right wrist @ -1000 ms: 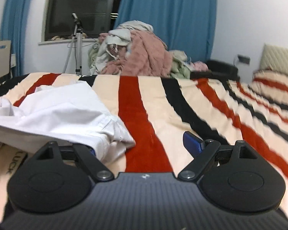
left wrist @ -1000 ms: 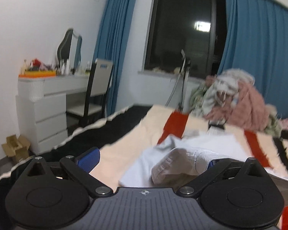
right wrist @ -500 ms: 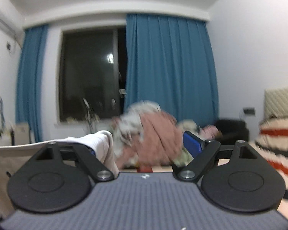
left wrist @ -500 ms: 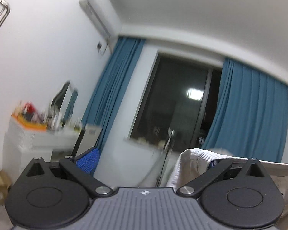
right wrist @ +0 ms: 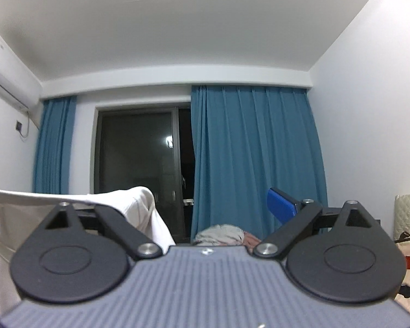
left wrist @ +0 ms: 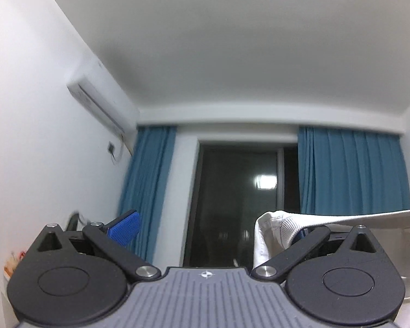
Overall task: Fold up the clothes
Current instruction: 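Lift the T-shirt high with both grippers to shake it open, then lay the T-shirt flat on the bed and open both grippers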
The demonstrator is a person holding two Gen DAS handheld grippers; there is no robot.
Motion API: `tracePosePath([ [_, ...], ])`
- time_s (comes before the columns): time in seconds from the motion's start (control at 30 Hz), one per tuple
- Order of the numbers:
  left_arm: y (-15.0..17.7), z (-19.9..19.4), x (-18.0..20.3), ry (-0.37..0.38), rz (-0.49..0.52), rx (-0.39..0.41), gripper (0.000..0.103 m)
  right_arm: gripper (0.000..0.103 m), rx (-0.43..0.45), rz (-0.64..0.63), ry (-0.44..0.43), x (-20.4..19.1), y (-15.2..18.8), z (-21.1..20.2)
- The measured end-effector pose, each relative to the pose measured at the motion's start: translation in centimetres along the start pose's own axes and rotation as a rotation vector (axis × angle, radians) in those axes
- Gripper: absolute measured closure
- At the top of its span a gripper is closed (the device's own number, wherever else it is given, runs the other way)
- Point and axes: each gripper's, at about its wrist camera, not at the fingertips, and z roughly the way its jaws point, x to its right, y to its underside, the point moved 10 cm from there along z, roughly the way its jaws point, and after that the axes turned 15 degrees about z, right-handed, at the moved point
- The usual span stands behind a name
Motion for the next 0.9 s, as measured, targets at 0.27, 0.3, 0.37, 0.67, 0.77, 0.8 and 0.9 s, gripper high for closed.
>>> tracePosePath([
  [0.27,17.1,15.2,12.2,0.068,0.148,-0.186,0.000,0.008,-0.231,-0.125,0.103,4.6,15.1,15.4],
  [0.3,20.2,17.4,13.7,0.085,0.150,-0.214,0.000,0.008,-0.257,-0.124,0.121,5.6,17.8,17.6],
  [0.37,27.1,22.3,16.3,0.118,0.153,-0.277,0.000,0.008,-0.307,-0.119,0.156,7.6,23.3,21.9],
  [0.67,60.9,34.3,27.1,0.302,0.120,-0.713,0.000,0.008,-0.591,-0.109,0.242,16.4,52.2,35.7],
  [0.77,70.5,37.0,28.5,0.416,0.161,-0.824,0.001,0.008,-0.736,-0.122,0.250,17.7,60.4,37.4],
  [0.8,72.7,37.2,29.1,0.458,0.179,-0.854,0.001,0.008,-0.789,-0.129,0.251,18.1,63.0,37.9],
  [0.9,77.2,37.1,30.2,0.583,0.278,-0.954,0.001,0.008,-0.975,-0.151,0.206,18.0,67.7,38.3],
])
